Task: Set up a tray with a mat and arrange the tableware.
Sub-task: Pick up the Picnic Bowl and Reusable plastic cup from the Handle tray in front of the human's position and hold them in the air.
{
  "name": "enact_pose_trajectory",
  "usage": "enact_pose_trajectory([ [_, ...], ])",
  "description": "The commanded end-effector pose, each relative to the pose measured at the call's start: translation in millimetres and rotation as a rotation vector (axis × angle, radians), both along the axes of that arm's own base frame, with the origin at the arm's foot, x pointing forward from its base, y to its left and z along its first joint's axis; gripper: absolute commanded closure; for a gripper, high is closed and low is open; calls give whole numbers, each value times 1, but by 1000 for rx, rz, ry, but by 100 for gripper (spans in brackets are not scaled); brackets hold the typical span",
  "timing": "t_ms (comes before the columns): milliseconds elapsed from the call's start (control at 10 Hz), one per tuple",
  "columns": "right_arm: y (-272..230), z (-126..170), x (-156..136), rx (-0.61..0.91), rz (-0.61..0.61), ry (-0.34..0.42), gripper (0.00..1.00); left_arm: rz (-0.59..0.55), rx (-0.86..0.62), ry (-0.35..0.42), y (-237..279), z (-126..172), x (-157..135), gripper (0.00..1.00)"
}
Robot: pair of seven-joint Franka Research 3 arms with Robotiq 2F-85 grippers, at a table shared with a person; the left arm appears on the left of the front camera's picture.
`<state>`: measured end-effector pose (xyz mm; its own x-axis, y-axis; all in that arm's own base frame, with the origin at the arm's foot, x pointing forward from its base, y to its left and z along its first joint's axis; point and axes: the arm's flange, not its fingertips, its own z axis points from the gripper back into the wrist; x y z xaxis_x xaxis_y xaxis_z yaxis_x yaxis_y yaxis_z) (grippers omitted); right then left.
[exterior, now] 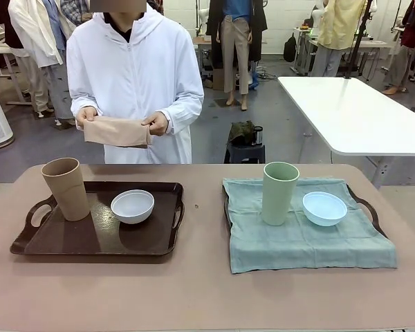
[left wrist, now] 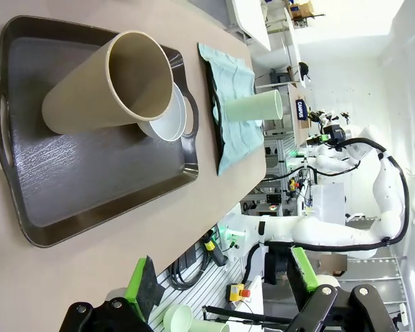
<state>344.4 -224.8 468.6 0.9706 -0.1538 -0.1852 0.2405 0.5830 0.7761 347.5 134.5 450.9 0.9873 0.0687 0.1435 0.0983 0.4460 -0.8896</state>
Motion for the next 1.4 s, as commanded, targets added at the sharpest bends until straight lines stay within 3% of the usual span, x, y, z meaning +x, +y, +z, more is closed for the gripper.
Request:
enact_pose_trajectory([
  [0, 0, 1, 0, -11, 2, 10, 12, 5, -12, 4, 1, 2, -1, 0],
  [400, 6, 10, 8, -28, 13, -15, 12, 0, 0, 0, 0, 0, 0, 0],
  [500, 25, 27, 22, -71, 22, 3, 12, -60, 43, -105, -7, 16, 12, 0],
  [700, 87, 68, 36, -162, 92, 49, 12, -156, 132, -203, -25, 45, 19, 0],
  [900, 154, 102, 43, -249, 95, 69, 12, -267, 217, -306, -31, 57, 20, 0],
  [1300, 342, 157, 43, -497, 70, 78, 12, -385, 306, -583, -23, 79, 19, 0],
])
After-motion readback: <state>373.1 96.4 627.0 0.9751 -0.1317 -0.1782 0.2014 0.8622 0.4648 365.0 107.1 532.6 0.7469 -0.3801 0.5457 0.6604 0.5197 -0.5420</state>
